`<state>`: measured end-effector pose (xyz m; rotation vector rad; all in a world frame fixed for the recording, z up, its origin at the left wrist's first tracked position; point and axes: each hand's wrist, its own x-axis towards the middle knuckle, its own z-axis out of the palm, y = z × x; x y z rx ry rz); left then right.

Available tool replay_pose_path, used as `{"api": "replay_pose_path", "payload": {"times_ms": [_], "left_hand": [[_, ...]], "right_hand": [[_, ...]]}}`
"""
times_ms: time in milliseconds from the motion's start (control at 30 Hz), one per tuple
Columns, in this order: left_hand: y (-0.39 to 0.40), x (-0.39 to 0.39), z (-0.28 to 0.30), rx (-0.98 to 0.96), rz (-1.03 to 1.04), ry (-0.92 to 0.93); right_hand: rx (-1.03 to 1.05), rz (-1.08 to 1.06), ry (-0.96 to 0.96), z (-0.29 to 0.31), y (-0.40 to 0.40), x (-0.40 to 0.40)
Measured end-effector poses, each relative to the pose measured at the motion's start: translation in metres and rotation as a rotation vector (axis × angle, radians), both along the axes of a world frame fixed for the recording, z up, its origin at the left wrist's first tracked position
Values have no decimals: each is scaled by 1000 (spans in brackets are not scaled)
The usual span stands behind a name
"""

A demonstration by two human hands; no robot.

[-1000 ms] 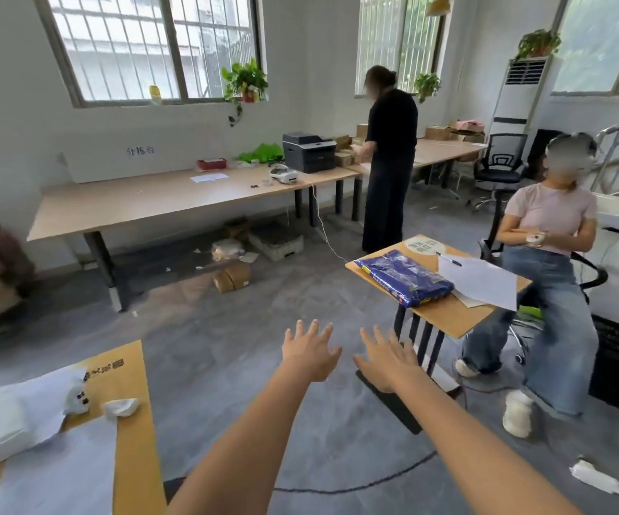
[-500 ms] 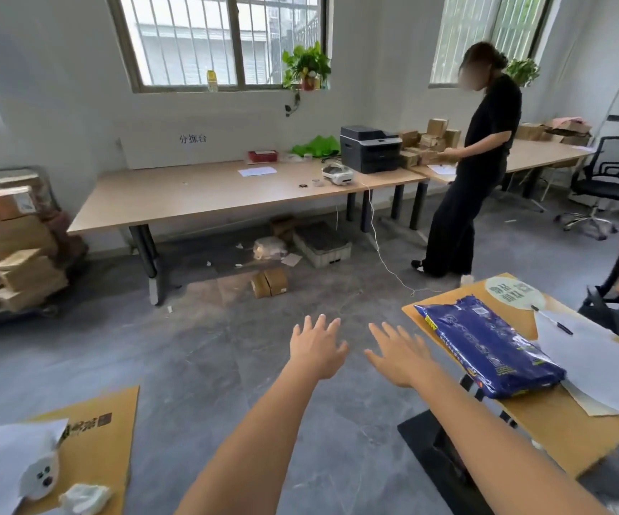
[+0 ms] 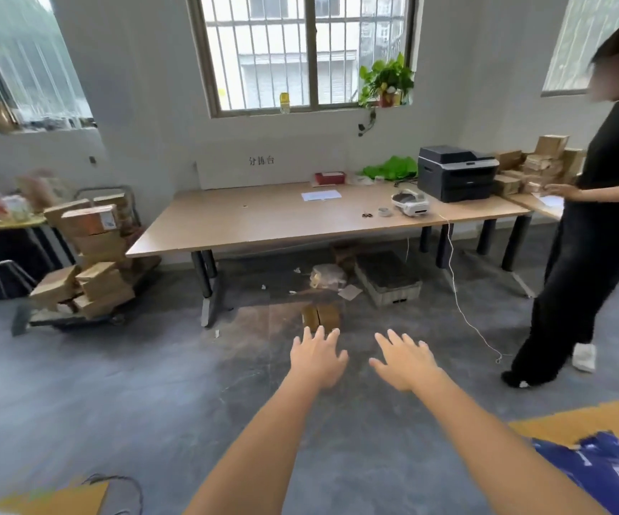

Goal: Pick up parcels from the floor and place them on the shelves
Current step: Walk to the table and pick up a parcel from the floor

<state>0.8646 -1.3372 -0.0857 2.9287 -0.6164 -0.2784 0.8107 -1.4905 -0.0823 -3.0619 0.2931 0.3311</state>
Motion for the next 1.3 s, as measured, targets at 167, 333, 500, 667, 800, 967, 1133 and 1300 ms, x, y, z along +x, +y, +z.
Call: {"api": "replay_pose_path", "payload": {"times_ms": [167,333,500,667,800,967,1133,1300], "left_hand": [[-20,78,-21,35,54,63],[-44,183,-43,38,77,86],[-62,297,-60,-4,106,133],[-71,395,-71,30,146,156],[-85,460,-78,45,137,176],[-103,556,-88,59,178,183],[-129,648,-88,74,212,231],[-151,729,-94,64,200,265]], "right_hand": [[14,68,80,-14,-26,84],[-6,107,98,-34,-49,192],[25,106,133,-48,-59,309],[38,147,187,-65,-67,404],[48,144,208,-74,-88,479],[39,187,183,-81,-110,584],[68,225,216,-84,-131,685],[57,243,255,-97,-147,765]]}}
